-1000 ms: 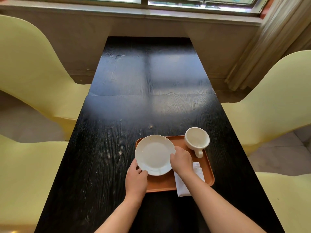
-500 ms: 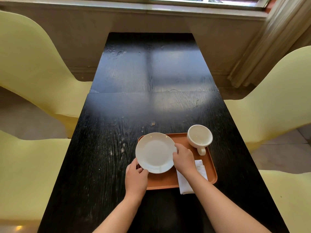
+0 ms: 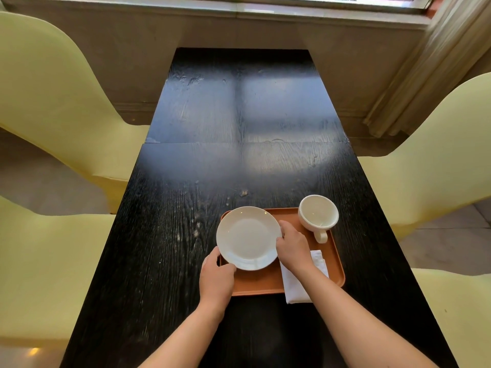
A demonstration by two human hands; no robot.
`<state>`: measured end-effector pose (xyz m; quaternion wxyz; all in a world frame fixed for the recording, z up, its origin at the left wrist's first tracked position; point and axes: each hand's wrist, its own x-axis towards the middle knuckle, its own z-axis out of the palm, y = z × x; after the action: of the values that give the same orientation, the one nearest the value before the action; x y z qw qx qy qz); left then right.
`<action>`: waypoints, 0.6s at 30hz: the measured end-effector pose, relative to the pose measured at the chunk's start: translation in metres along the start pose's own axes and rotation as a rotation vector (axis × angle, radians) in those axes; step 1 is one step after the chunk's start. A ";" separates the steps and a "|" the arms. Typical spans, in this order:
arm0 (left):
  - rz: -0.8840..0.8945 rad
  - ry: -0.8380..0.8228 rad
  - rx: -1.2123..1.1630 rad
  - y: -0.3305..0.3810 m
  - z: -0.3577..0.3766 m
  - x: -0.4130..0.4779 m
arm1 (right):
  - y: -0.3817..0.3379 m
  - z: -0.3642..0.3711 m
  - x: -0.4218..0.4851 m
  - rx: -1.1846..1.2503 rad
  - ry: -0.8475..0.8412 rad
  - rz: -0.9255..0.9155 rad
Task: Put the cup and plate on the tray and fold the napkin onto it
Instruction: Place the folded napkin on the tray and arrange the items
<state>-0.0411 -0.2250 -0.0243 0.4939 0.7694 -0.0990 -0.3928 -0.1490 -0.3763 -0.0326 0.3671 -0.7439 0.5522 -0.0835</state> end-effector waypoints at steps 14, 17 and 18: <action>0.025 0.010 0.020 0.000 0.000 0.003 | -0.004 -0.003 -0.005 0.120 -0.048 0.012; 0.006 0.023 0.020 0.000 -0.001 0.002 | -0.006 -0.012 -0.021 0.174 -0.017 -0.024; -0.003 0.044 0.034 -0.001 -0.002 -0.001 | -0.003 -0.016 -0.032 0.194 0.024 -0.044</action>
<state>-0.0405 -0.2228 -0.0245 0.4823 0.7862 -0.0934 -0.3748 -0.1666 -0.3548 -0.0103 0.4286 -0.7159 0.5294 -0.1536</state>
